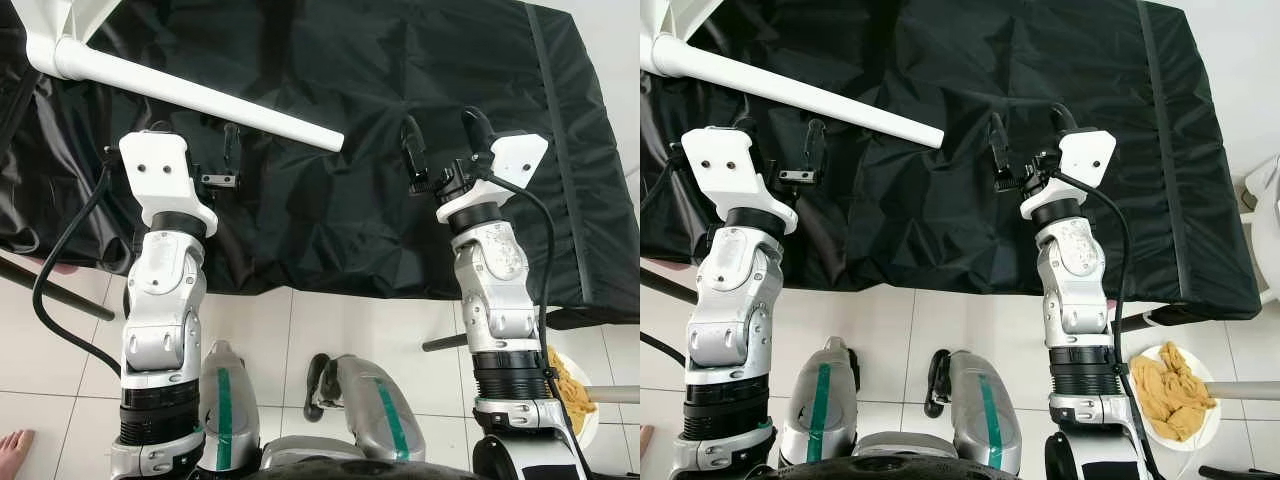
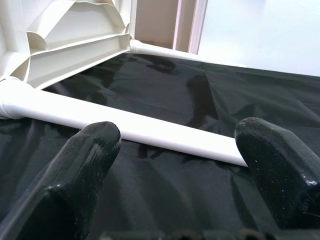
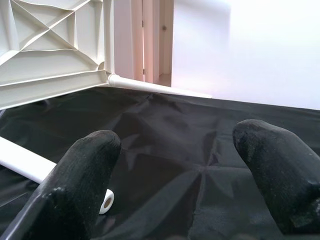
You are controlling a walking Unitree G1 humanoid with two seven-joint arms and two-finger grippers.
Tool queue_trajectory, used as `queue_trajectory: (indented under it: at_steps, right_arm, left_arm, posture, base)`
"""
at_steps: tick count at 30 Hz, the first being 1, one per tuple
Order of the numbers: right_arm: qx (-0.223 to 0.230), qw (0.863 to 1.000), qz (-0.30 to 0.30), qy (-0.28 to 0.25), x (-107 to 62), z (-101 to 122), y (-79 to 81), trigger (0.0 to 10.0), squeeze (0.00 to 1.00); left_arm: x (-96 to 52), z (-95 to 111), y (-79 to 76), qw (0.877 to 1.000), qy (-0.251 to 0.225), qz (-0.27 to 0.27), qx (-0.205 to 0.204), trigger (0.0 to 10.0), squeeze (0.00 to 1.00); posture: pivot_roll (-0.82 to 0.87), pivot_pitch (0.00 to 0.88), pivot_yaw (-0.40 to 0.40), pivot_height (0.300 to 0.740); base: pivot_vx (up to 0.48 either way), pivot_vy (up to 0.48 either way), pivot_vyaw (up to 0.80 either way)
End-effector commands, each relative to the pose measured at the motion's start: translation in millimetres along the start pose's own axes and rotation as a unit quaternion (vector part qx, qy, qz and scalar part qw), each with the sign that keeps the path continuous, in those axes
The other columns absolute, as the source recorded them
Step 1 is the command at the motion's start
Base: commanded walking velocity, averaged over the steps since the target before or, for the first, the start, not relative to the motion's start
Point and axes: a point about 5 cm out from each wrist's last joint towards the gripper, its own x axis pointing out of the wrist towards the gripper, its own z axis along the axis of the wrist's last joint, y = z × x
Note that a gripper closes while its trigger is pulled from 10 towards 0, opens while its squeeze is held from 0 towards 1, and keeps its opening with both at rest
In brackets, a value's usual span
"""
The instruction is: Building children table
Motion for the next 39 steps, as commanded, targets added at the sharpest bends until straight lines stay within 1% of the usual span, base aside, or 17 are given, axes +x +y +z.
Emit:
queue_trajectory:
  at_steps: [1,24,25,26,27,30,31,32,33,34,35,36,37,38,39]
  right_arm:
    - [-0.003,1.0,-0.004,-0.001,0.0,-0.4,-4.7,10.0,0.0]
    - [-0.007,1.0,-0.005,-0.003,0.3,0.7,-7.8,10.0,0.0]
    - [-0.008,1.0,-0.006,-0.003,0.2,1.1,-8.2,10.0,0.0]
    - [-0.008,1.0,-0.006,-0.003,0.1,1.4,-8.5,10.0,0.0]
    - [-0.009,1.0,-0.007,-0.004,-0.1,1.9,-9.0,10.0,0.0]
    - [-0.009,1.0,-0.007,-0.004,-0.1,1.9,-9.0,10.0,0.0]
    - [-0.01,1.0,-0.008,-0.004,-0.5,2.4,-9.6,10.0,0.0]
    - [-0.01,1.0,-0.009,-0.004,-0.8,2.8,-10.0,10.0,0.0]
    - [-0.01,1.0,-0.009,-0.004,-0.8,2.8,-10.0,10.0,0.0]
    - [-0.01,1.0,-0.009,-0.004,-1.6,3.1,-10.2,10.0,0.0]
    - [-0.01,1.0,-0.009,-0.004,-1.6,3.1,-10.2,10.0,0.0]
    - [-0.01,1.0,-0.01,-0.004,-2.4,3.2,-9.9,10.0,0.0]
    - [-0.01,1.0,-0.01,-0.004,-2.4,3.2,-9.9,10.0,0.0]
    - [-0.01,1.0,-0.011,-0.004,-3.1,3.3,-9.5,10.0,0.0]
    - [-0.01,1.0,-0.011,-0.004,-3.1,3.3,-9.5,10.0,0.0]
  left_arm:
    - [-0.5,-2.4,-0.4,1.0,0.003,0.012,-0.003,10.0,0.0]
    - [-2.0,-3.7,-2.3,1.0,0.009,0.007,-0.005,10.0,0.0]
    - [-0.6,-2.4,-2.7,0.998,0.019,0.01,-0.055,10.0,0.0]
    - [0.3,-1.3,-3.5,0.995,0.027,0.01,-0.092,10.0,0.0]
    - [1.7,-0.2,-4.2,0.981,0.038,0.024,-0.187,10.0,0.0]
    - [1.7,-0.2,-4.2,0.981,0.038,0.024,-0.187,10.0,0.0]
    - [2.0,0.5,-5.4,0.963,0.044,0.036,-0.264,10.0,0.0]
    - [1.1,0.9,-6.9,0.945,0.046,0.046,-0.32,10.0,0.0]
    - [1.1,0.9,-6.9,0.945,0.046,0.046,-0.32,10.0,0.0]
    - [-0.4,1.0,-7.9,0.923,0.046,0.062,-0.376,10.0,0.0]
    - [-0.4,1.0,-7.9,0.923,0.046,0.062,-0.376,10.0,0.0]
    - [-1.4,1.5,-7.4,0.917,0.044,0.069,-0.391,10.0,0.0]
    - [-1.4,1.5,-7.4,0.917,0.044,0.069,-0.391,10.0,0.0]
    - [-1.4,2.5,-6.5,0.911,0.04,0.075,-0.404,10.0,0.0]
    - [-1.4,2.5,-6.5,0.911,0.04,0.075,-0.404,10.0,0.0]
  posture:
    - [0.15,0.052,-0.13,0.74]
    - [0.15,0.058,-0.134,0.74]
    - [0.15,0.066,-0.132,0.74]
    - [0.15,0.066,-0.132,0.74]
    - [0.14,0.07,-0.13,0.74]
    - [0.14,0.07,-0.13,0.74]
    - [0.14,0.075,-0.129,0.74]
    - [0.14,0.081,-0.128,0.74]
    - [0.14,0.081,-0.128,0.74]
    - [0.14,0.083,-0.127,0.74]
    - [0.14,0.083,-0.127,0.74]
    - [0.14,0.084,-0.125,0.74]
    - [0.14,0.084,-0.125,0.74]
    - [0.14,0.088,-0.124,0.74]
    - [0.14,0.088,-0.124,0.74]
  base:
    - [0.0,0.0,0.0]
    - [0.0,0.0,0.0]
    - [0.0,0.0,0.0]
    - [0.0,0.0,0.0]
    - [0.0,0.0,0.0]
    - [0.0,0.0,0.0]
    - [0.0,0.0,0.0]
    - [0.0,0.0,0.0]
    - [0.0,0.0,0.0]
    - [0.0,0.0,0.0]
    - [0.0,0.0,0.0]
    - [0.0,0.0,0.0]
    - [0.0,0.0,0.0]
    - [0.0,0.0,0.0]
    - [0.0,0.0,0.0]
